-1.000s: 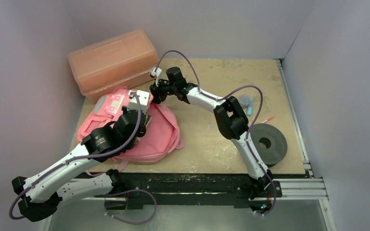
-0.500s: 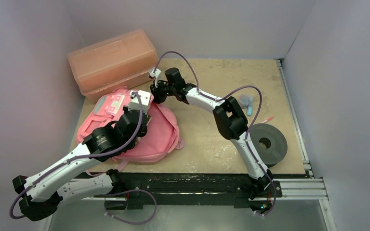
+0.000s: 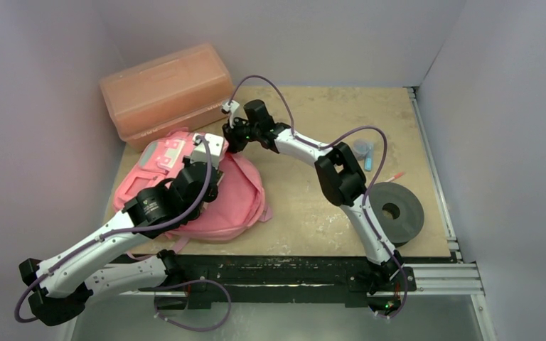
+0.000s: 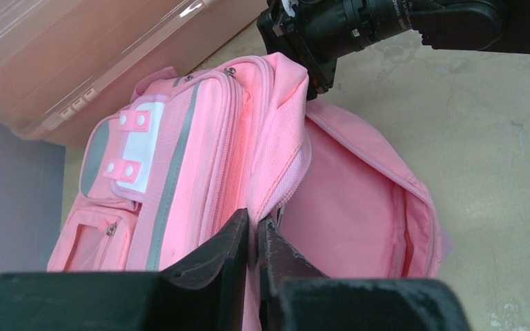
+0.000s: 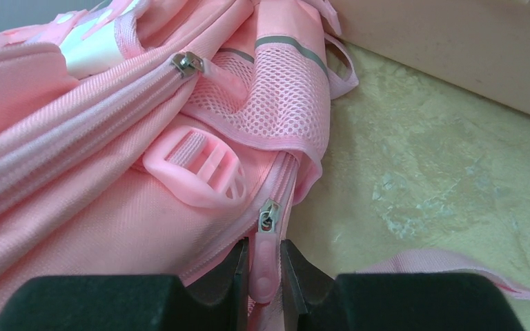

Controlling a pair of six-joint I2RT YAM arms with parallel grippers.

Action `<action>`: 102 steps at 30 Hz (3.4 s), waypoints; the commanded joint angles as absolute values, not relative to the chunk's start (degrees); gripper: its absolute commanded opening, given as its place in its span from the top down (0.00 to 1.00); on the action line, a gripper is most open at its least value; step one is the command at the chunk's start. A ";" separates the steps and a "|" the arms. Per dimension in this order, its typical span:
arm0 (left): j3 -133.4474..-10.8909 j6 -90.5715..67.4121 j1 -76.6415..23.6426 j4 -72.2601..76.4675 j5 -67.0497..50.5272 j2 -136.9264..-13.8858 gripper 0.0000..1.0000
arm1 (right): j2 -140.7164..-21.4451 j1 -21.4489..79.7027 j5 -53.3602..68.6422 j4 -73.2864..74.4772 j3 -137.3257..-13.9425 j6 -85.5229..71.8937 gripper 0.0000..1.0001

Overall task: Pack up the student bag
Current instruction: Zip the student bag at the center of the board.

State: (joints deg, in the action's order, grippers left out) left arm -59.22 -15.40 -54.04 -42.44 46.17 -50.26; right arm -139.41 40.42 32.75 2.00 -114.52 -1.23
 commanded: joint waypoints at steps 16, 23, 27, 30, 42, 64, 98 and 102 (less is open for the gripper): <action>-65.38 -21.07 -47.03 -39.58 25.09 -46.25 0.17 | -132.04 39.16 42.14 3.02 -113.05 -10.39 0.90; -67.82 -25.73 -31.65 -43.01 2.92 -57.18 0.13 | -131.73 39.11 38.23 2.15 -112.89 -13.24 0.81; -69.99 -21.29 -38.42 -45.25 1.81 -65.98 0.03 | -132.09 39.09 40.45 0.89 -113.42 -16.68 0.92; -70.20 -17.78 -51.26 -46.76 20.65 -70.56 0.01 | -132.11 39.05 40.81 0.54 -113.38 -17.61 0.92; -76.61 -29.95 -59.50 -68.37 53.43 -95.54 0.17 | -129.88 39.03 40.22 0.18 -109.89 -17.21 0.87; -66.00 -24.65 -48.98 -51.61 38.41 -62.02 1.00 | -132.35 38.88 42.60 -0.20 -113.48 -23.73 0.63; -65.55 -24.22 -48.18 -51.00 37.88 -62.50 1.00 | -130.31 40.54 36.42 6.16 -109.76 -13.83 0.67; -65.44 -24.27 -48.17 -50.83 37.46 -62.83 1.00 | -128.00 41.10 30.72 8.30 -109.35 -11.04 0.63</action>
